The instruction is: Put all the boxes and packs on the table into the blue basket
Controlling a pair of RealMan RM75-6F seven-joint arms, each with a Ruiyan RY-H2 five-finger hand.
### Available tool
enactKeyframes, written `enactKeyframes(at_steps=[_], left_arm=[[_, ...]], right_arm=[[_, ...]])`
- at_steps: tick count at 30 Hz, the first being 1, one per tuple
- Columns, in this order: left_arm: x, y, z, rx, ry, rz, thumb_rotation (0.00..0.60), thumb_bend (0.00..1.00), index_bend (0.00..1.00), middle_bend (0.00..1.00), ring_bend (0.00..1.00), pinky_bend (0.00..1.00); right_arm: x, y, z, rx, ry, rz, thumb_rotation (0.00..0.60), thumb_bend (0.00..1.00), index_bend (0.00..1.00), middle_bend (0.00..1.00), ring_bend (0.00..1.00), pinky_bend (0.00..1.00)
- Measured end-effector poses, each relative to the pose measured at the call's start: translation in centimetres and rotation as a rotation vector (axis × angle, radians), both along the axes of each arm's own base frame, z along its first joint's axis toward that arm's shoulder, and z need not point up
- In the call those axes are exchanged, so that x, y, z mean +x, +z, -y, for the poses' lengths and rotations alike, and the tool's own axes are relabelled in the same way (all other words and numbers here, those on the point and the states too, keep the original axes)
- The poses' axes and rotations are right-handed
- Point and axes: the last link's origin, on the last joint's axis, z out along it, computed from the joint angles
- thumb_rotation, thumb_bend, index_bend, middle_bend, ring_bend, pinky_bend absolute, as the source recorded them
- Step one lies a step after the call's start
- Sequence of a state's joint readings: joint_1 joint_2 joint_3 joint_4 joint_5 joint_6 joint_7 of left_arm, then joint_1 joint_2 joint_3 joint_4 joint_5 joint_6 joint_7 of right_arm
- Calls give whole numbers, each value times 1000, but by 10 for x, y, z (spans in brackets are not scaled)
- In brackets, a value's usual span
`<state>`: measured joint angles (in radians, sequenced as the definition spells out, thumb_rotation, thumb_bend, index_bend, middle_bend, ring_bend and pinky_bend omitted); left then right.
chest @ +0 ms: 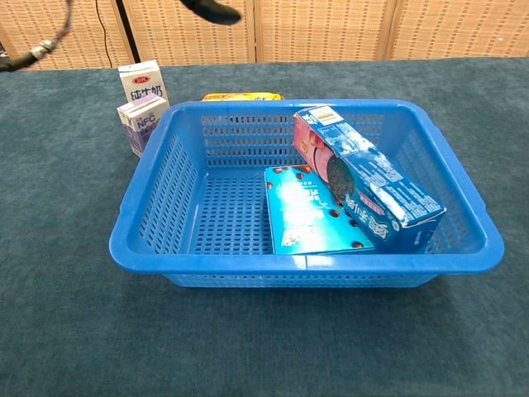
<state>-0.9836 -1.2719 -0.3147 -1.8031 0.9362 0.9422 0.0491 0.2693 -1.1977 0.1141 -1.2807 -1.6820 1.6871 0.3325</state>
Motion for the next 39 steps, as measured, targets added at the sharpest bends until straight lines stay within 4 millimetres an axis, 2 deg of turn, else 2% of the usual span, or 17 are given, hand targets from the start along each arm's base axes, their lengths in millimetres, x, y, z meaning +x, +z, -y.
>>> enactKeyframes(at_steps=[3,7,10,15,20,25,32,39], left_arm=[[-29,20,-15,82,54,-119,600,235,0,0,0,0],[-66,39,-29,131,168,-191,600,238,0,0,0,0],[-87,50,-37,148,239,-224,600,238,0,0,0,0],[-109,58,-49,149,330,-267,600,236,0,0,0,0],[-113,53,-65,127,372,-302,600,229,0,0,0,0],[-109,37,-81,102,413,-301,600,228,0,0,0,0],[-103,21,-93,69,444,-313,600,229,0,0,0,0],[-107,5,-108,63,510,-316,600,228,0,0,0,0]], right_arm=[[1,-1,0,5,3,1,600,0,129,0,0,159],[1,0,1,7,3,4,600,0,128,0,0,159],[0,-1,1,12,-3,5,600,0,126,0,0,159],[1,-2,3,17,0,-1,600,0,125,0,0,159],[1,-2,3,15,3,-1,600,0,125,0,0,159],[0,-1,3,9,-4,-3,600,0,121,0,0,159],[-1,-1,5,7,-10,-7,600,0,121,0,0,159],[-3,-2,7,-4,-20,-27,600,0,121,0,0,154]])
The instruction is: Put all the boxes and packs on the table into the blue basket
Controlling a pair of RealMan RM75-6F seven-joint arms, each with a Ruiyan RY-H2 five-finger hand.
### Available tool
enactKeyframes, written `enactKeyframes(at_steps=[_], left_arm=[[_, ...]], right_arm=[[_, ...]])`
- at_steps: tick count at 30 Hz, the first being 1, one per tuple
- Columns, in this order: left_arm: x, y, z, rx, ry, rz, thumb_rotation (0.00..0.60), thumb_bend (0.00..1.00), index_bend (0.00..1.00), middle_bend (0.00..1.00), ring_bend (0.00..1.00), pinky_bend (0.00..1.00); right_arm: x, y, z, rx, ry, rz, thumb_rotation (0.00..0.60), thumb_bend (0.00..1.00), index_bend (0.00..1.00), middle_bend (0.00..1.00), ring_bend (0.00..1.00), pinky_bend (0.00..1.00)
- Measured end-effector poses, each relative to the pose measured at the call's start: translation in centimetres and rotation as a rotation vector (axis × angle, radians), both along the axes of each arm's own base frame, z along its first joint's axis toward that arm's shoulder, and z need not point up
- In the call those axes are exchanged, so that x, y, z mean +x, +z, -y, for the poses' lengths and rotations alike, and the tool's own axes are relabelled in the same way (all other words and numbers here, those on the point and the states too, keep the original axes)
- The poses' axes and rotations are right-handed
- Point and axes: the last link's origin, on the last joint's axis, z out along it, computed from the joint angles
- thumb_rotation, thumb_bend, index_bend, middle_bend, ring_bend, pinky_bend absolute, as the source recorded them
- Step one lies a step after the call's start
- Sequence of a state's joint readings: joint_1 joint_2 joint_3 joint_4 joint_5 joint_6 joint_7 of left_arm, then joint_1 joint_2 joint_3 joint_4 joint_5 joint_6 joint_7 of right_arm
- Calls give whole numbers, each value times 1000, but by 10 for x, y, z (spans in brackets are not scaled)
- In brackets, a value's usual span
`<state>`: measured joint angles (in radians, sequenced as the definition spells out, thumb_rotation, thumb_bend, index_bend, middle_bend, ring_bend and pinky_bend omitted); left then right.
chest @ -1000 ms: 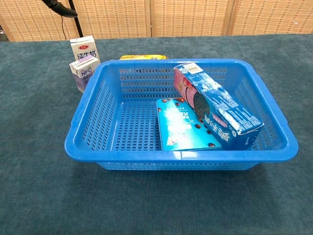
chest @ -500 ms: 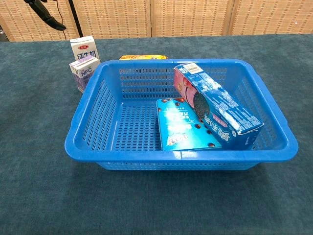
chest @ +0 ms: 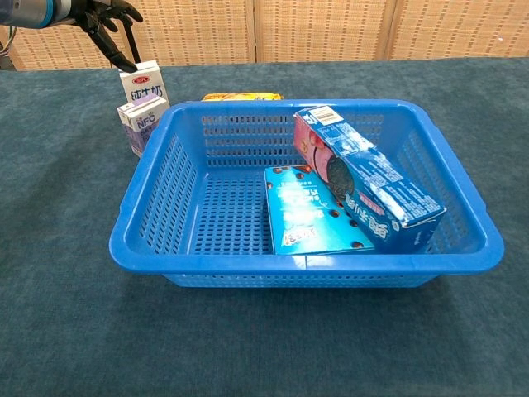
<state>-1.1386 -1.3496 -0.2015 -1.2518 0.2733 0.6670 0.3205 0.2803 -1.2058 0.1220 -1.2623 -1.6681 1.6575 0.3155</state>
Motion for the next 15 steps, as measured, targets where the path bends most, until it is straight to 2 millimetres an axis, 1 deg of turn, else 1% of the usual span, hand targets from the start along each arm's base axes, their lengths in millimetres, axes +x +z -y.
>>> enactKeyframes(at_steps=[3,8,10,13,15], left_arm=[[1,-7,-4,-5,17,-1,600,228,0,0,0,0],[3,-20,-11,-31,25,-11,600,232,0,0,0,0],[3,-25,-13,-35,27,-16,600,241,0,0,0,10],[5,-32,-15,-37,35,-4,600,264,0,0,0,76],[6,-34,-16,-36,36,1,600,285,0,0,0,157]], right_arm=[[-1,0,0,-21,-5,-28,600,0,121,0,0,132],[-3,-2,1,-39,-43,-111,600,0,109,0,0,24],[-5,-5,1,-26,-73,-147,600,0,75,0,0,0],[-6,-9,1,7,-113,-195,600,0,11,0,0,0],[-6,-11,1,33,-134,-218,600,0,0,0,0,0]])
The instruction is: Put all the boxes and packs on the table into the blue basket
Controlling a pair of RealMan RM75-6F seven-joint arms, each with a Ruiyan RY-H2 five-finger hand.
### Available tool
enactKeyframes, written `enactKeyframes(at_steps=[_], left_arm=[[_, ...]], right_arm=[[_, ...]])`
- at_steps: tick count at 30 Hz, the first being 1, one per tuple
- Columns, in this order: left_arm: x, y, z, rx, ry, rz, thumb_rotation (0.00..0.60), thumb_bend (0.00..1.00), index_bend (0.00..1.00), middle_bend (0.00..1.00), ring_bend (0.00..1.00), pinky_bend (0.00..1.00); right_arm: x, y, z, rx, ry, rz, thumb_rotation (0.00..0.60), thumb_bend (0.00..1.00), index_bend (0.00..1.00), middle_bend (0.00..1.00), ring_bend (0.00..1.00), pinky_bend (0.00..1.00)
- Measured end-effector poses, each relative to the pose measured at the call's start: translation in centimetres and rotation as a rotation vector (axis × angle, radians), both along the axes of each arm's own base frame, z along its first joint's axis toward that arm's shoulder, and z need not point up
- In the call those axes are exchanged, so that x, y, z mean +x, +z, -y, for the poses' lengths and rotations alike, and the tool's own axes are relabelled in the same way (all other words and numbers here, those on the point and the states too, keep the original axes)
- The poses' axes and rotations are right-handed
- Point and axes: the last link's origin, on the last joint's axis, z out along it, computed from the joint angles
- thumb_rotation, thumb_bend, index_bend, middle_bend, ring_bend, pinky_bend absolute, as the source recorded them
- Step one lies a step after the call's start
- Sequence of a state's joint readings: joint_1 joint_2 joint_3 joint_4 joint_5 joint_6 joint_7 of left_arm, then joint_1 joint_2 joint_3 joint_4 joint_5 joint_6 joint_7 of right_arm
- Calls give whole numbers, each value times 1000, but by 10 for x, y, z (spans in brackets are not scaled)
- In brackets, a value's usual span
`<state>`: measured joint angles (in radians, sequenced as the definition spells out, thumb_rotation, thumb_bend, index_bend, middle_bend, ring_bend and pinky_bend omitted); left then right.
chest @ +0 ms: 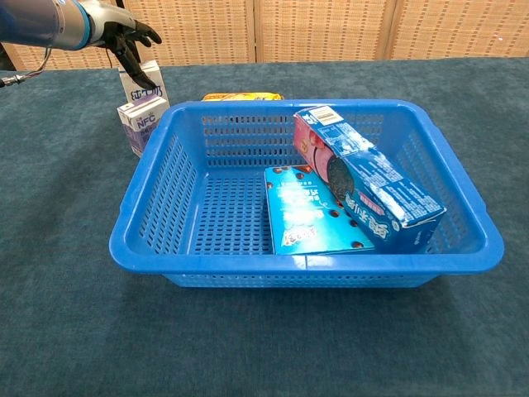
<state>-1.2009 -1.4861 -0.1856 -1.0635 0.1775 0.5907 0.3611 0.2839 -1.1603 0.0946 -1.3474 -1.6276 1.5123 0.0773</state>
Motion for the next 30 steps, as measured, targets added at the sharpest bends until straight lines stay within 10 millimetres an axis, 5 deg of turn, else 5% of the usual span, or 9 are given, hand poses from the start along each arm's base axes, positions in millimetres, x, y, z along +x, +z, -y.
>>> enactKeyframes(at_steps=[4,10,21,30], left_arm=[[-1,-7,-3,2,18,15,600,345,73,35,122,299],[-2,-9,-8,43,43,12,600,439,366,308,369,433],[7,8,-7,101,8,12,600,459,414,348,404,454],[31,34,18,118,-116,36,600,467,414,349,405,454]], right_arm=[[3,-1,0,14,-17,-4,600,0,0,0,0,0],[3,0,1,11,-19,10,600,0,0,0,0,0],[3,-2,2,20,-17,21,600,0,0,0,0,0],[5,-2,0,19,-9,36,600,0,0,0,0,0]])
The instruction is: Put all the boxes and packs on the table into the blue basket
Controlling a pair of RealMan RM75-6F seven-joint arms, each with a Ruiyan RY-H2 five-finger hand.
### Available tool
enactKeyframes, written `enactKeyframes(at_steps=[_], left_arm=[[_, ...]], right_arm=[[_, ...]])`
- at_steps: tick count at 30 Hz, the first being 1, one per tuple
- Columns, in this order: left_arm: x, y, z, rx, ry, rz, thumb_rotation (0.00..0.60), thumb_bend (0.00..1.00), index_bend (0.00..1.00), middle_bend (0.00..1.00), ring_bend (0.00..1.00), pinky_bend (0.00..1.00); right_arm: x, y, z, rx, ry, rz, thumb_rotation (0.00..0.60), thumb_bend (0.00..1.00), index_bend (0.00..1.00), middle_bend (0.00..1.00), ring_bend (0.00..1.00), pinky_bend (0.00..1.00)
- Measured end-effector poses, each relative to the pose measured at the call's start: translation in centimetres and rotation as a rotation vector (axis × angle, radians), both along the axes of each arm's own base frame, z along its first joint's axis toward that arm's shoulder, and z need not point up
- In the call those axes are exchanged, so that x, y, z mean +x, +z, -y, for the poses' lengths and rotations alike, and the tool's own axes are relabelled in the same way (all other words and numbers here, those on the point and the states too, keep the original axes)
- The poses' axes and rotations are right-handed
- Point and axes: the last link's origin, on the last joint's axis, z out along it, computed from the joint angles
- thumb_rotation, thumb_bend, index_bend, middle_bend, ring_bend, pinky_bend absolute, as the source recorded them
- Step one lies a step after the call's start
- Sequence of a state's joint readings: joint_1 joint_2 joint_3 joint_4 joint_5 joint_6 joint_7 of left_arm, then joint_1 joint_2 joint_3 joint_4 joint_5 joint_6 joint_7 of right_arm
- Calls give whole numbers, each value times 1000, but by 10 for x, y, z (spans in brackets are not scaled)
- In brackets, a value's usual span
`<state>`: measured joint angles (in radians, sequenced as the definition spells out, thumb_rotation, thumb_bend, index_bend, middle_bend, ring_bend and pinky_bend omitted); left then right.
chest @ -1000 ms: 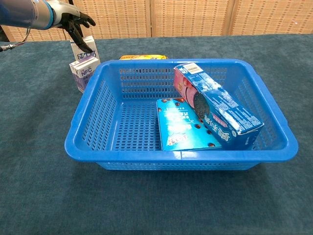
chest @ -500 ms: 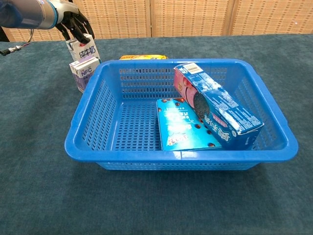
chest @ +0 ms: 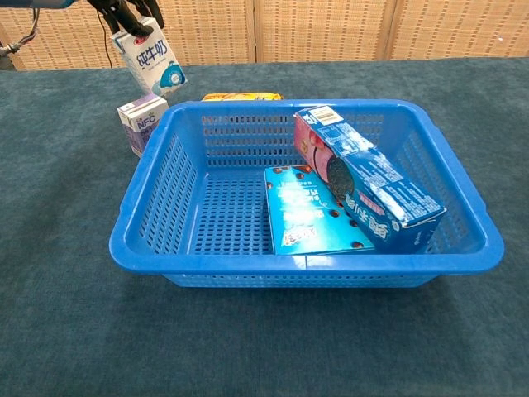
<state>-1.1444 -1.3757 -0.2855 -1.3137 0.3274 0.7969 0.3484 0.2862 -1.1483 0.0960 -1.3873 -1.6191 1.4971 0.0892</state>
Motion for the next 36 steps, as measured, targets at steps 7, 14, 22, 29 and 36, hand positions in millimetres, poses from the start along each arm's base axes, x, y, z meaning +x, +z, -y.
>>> enactKeyframes(at_steps=[7,14,22,29,36], left_arm=[[32,18,42,-7,-172,3,600,473,414,349,405,454],[73,24,111,-84,-372,8,600,468,414,349,406,454],[100,19,169,-183,-553,-34,600,469,414,349,406,454],[101,-2,194,-263,-623,-125,600,471,414,349,405,454],[98,-30,212,-333,-664,-190,600,470,413,349,405,454]], right_arm=[[1,0,-2,0,6,8,600,0,0,0,0,0],[1,2,-2,-3,3,14,600,0,0,0,0,0],[0,2,-2,-2,-2,19,600,0,0,0,0,0],[0,3,-2,-5,-2,22,600,0,0,0,0,0],[0,4,-1,-5,-3,23,600,0,0,0,0,0]])
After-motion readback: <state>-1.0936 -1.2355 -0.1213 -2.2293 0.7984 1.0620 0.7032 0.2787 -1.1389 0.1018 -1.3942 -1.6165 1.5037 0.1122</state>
